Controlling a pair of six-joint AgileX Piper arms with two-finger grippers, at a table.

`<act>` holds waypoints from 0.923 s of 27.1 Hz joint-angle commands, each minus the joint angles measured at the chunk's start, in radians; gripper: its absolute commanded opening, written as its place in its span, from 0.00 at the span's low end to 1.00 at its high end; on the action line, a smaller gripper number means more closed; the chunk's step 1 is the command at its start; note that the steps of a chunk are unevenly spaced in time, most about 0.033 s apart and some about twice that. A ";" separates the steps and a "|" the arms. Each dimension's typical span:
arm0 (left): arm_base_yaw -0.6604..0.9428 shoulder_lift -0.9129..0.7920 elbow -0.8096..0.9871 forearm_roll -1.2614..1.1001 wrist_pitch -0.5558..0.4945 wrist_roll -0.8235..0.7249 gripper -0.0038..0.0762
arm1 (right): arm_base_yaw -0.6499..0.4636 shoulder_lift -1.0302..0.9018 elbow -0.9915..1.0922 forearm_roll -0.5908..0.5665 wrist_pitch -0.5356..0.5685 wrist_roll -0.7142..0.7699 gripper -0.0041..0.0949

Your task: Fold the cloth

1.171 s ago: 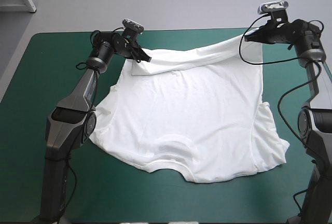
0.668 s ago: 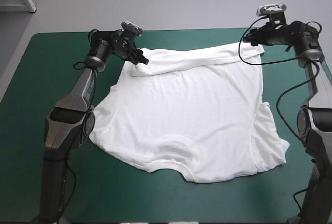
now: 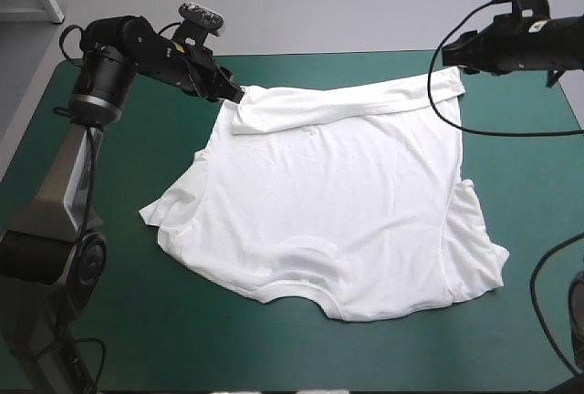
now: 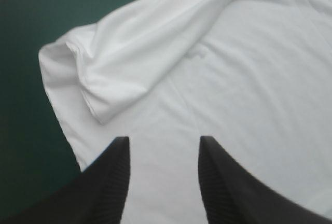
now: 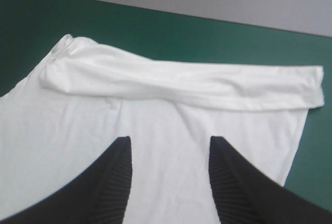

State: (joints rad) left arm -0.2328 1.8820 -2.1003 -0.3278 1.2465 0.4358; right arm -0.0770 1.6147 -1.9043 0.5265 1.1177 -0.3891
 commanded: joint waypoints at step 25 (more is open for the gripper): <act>-0.001 -0.651 1.347 0.262 -0.553 -0.469 0.44 | -0.007 -0.656 0.887 -0.013 -0.096 -0.017 0.41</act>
State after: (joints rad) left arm -0.2328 1.2628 -0.7445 -0.1085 0.7288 0.0387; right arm -0.0770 0.9721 -1.0040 0.5156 1.0567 -0.4150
